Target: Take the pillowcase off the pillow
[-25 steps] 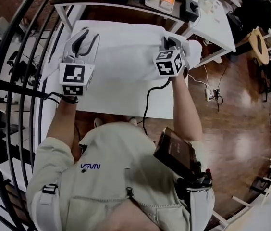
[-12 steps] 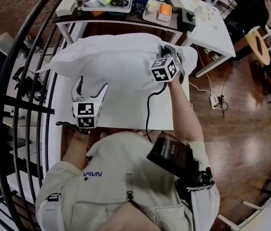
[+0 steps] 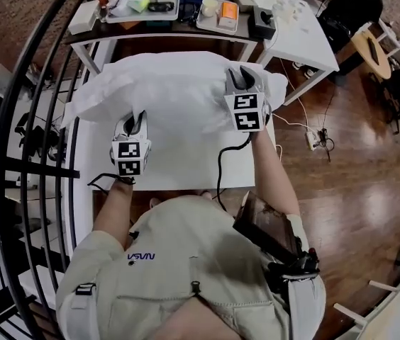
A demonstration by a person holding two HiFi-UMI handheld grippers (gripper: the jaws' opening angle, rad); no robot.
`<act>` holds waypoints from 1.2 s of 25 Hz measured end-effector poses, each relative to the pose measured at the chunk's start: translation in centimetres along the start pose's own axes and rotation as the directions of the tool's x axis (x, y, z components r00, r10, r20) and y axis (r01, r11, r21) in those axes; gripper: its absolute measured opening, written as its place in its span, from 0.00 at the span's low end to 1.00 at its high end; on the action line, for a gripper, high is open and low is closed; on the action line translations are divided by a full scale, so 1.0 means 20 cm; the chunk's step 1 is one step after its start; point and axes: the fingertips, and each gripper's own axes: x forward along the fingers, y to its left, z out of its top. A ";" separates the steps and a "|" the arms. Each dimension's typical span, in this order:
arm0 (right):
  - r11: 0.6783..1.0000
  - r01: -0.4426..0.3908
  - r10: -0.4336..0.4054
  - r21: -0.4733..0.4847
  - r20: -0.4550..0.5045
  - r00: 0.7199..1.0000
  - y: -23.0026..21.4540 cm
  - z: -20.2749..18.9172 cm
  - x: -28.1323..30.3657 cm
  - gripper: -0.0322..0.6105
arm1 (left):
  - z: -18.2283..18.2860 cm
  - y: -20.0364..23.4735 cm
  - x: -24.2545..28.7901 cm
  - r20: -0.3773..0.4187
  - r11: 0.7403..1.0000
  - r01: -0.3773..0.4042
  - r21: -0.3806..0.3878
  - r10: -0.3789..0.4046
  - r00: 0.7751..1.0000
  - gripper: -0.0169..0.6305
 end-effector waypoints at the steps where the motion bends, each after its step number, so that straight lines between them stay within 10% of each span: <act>1: 0.999 -0.008 0.007 0.052 0.024 1.000 -0.01 0.01 -0.04 0.23 | 0.00 0.00 0.01 0.002 1.000 0.002 -0.004 -0.002 1.000 0.06; 16: 0.934 -0.100 -0.041 0.343 0.380 0.924 -0.06 0.22 -0.76 0.53 | 0.03 0.04 -0.02 0.009 0.996 0.025 -0.081 -0.025 1.000 0.05; 23: 0.894 -0.004 0.021 0.449 -0.033 0.999 0.34 -0.66 -0.59 0.53 | 0.09 0.07 0.01 0.039 0.996 0.033 -0.085 -0.030 0.999 0.05; 27: 0.918 0.070 -0.035 0.390 -0.098 0.995 0.32 -0.75 -0.31 0.60 | 0.06 0.05 0.00 0.023 0.996 0.040 -0.082 -0.038 0.999 0.05; 30: 0.932 0.117 -0.095 0.342 -0.082 0.992 0.28 -0.68 -0.25 0.38 | 0.05 0.03 -0.02 0.026 0.996 0.047 -0.082 -0.045 0.999 0.05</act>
